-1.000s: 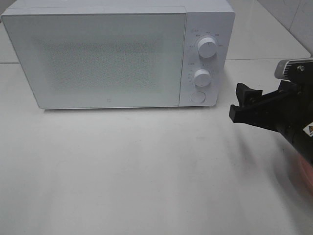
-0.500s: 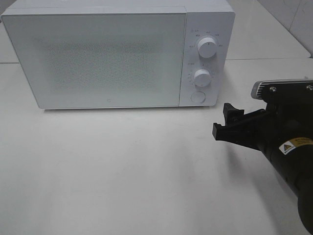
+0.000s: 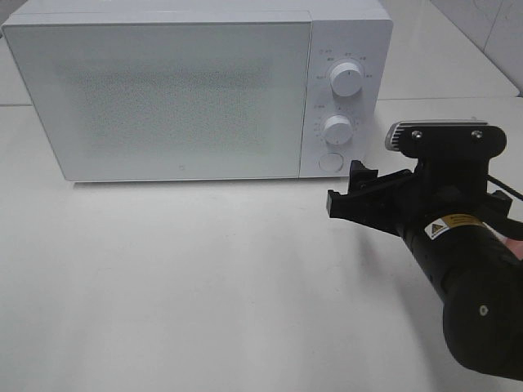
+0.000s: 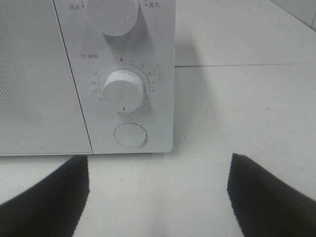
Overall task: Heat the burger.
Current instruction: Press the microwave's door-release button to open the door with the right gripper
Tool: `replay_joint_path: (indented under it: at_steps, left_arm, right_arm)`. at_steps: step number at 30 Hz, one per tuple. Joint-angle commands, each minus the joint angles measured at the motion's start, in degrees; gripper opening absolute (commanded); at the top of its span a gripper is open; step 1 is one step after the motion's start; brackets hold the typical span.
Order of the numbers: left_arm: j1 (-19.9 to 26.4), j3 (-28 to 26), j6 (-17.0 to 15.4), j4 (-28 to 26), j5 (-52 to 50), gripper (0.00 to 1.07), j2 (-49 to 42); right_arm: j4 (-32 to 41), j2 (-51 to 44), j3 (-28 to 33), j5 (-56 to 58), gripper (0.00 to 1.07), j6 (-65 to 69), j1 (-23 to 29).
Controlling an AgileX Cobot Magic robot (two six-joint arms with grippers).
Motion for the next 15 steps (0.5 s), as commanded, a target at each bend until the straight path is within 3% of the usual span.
replay_joint_path:
  at_steps: [1, 15]
  left_arm:
    - [-0.29, 0.17, -0.11, -0.23, -0.86, 0.98, -1.43]
    - [-0.29, 0.17, -0.11, -0.23, -0.86, 0.98, -1.38]
  right_arm:
    - [-0.17, 1.26, -1.32, -10.71, 0.76, -1.03, 0.11]
    - [0.11, 4.58, -3.90, -10.03, 0.76, -1.03, 0.11]
